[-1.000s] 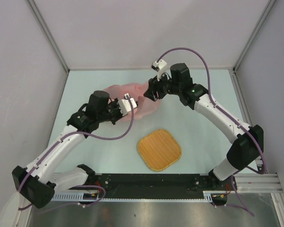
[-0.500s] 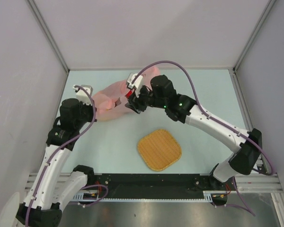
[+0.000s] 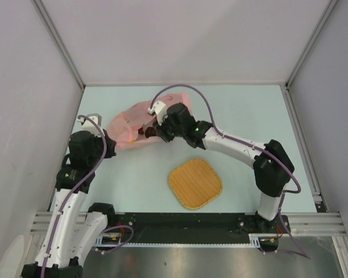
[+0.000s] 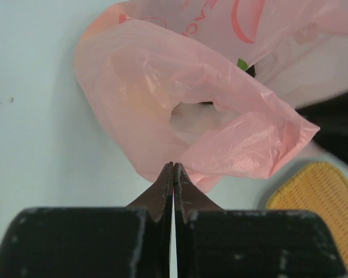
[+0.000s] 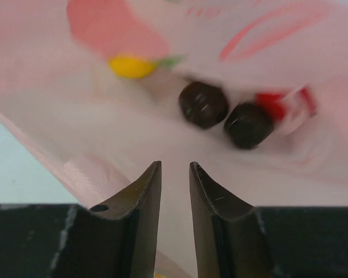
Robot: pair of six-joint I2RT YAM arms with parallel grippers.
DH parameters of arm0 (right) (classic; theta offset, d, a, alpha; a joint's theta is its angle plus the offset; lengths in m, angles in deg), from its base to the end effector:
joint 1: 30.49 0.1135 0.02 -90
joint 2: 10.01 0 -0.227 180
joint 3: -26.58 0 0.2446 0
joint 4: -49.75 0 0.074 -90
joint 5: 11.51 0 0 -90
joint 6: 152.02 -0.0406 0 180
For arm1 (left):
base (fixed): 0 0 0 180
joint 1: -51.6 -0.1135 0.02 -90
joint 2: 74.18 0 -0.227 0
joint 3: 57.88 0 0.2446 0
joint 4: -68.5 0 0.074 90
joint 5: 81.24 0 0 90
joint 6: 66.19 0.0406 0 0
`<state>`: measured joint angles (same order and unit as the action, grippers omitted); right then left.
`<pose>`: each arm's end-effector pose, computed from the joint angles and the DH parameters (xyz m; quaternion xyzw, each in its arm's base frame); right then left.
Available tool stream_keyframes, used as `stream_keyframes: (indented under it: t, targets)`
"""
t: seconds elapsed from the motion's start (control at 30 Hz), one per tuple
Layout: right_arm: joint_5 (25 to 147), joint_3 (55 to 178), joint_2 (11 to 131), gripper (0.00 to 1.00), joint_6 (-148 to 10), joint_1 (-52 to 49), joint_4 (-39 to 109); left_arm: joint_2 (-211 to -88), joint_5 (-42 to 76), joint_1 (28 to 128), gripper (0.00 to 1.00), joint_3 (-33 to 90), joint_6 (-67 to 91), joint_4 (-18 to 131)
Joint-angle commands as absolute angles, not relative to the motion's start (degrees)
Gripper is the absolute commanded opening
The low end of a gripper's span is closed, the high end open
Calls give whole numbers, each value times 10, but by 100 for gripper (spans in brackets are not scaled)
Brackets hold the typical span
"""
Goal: Take the fake fruits out of the plastic bag
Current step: Adjust the plastic bag at the center of the board.
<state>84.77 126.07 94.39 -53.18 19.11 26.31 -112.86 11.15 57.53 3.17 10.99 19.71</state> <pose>0.2693 0.3233 0.2581 -0.4431 0.7346 0.2223 0.4632 0.1705 -0.0194 0.2975 -0.0401 0.8489 -0.1033 0.5168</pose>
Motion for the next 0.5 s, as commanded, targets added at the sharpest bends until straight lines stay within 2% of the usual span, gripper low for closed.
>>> stream_keyframes:
  t: [0.0,0.2,0.47]
  targets:
    - [846,1157,910,32,-540,249,261,-1119,91,552,0,40,40,193]
    - [830,1121,919,33,-548,273,310,-1098,126,521,0,-3,-4,173]
    - [821,1220,959,33,-557,208,312,-1112,156,532,0,-17,-9,194]
